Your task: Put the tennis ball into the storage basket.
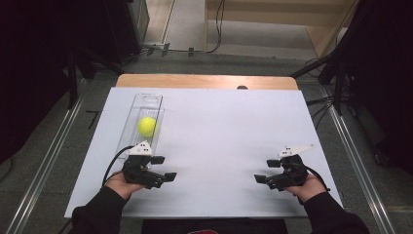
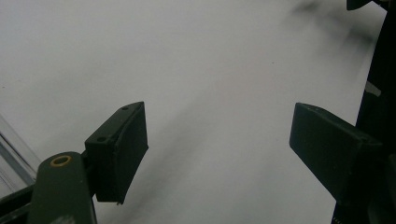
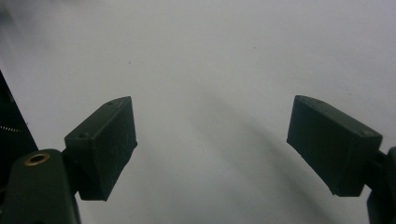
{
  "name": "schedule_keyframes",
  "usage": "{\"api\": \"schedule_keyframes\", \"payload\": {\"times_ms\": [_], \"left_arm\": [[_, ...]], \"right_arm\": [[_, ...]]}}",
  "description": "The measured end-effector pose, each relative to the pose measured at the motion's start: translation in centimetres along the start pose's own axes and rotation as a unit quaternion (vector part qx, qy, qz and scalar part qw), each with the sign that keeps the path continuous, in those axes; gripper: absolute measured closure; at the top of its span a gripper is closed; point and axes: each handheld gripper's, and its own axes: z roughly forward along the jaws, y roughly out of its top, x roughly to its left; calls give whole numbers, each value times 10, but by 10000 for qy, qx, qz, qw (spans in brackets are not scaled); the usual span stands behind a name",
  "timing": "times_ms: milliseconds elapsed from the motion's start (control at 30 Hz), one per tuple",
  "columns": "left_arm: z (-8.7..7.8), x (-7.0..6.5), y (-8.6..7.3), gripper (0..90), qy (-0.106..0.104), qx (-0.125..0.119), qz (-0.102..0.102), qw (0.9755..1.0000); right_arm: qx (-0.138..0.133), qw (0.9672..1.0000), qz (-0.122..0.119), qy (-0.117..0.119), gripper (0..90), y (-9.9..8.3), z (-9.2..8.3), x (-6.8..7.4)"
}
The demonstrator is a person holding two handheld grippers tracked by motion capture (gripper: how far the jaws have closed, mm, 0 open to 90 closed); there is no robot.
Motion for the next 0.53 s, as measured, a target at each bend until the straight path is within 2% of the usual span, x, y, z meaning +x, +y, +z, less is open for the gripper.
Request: {"api": "schedule_keyframes", "payload": {"times_ms": [533], "left_arm": [[0, 0, 0, 202, 6, 8, 11, 10000]], "right_arm": [[-11, 10000, -21, -34, 137, 0, 1, -1]]}}
